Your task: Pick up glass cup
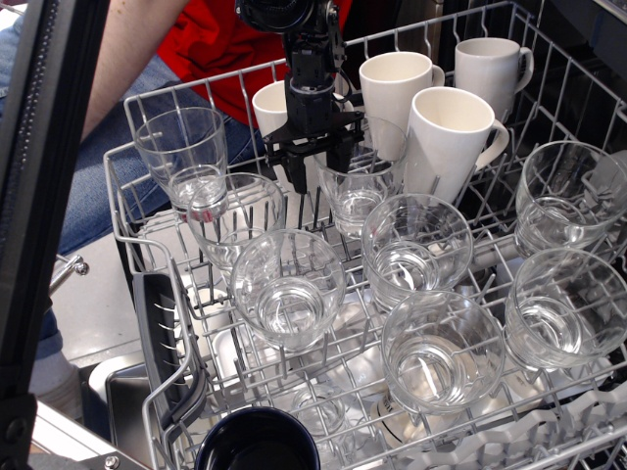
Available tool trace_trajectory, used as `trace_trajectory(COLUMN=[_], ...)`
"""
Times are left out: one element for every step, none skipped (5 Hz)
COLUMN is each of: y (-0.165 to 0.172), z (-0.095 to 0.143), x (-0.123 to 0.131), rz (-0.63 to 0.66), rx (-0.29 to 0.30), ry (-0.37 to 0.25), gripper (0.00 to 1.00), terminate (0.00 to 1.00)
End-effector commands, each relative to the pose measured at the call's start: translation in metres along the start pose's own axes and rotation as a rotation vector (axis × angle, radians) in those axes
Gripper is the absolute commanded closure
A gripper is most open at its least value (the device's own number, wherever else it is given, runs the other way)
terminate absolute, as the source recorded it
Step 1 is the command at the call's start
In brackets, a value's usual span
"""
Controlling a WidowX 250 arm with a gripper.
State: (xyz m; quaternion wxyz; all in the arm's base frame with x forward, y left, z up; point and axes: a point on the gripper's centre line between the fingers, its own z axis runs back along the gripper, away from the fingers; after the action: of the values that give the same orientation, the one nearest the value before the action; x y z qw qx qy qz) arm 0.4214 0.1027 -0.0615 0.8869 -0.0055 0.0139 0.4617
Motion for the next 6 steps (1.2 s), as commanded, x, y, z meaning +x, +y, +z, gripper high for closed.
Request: trace_trajectory(y=[-0.008, -0.010, -0.007, -0.005, -0.008, -0.011], z=[0.024, 0.032, 0.052, 0.081, 0.110, 0.134], x=[0.009, 0.008, 0.010, 0.014, 0.012, 0.006], rz=[0.014, 0.005, -0.054, -0.128, -0.163, -0.187], rx=[-0.078, -0.104, -0.152, -0.203, -0.252, -0.272], ry=[-0.027, -0.020, 0.014, 0.079, 0.070, -0.001], gripper=[1.00, 1.00, 1.00, 1.00, 1.00, 1.00], terminate=[0.00, 0.00, 0.00, 0.00, 0.00, 0.00])
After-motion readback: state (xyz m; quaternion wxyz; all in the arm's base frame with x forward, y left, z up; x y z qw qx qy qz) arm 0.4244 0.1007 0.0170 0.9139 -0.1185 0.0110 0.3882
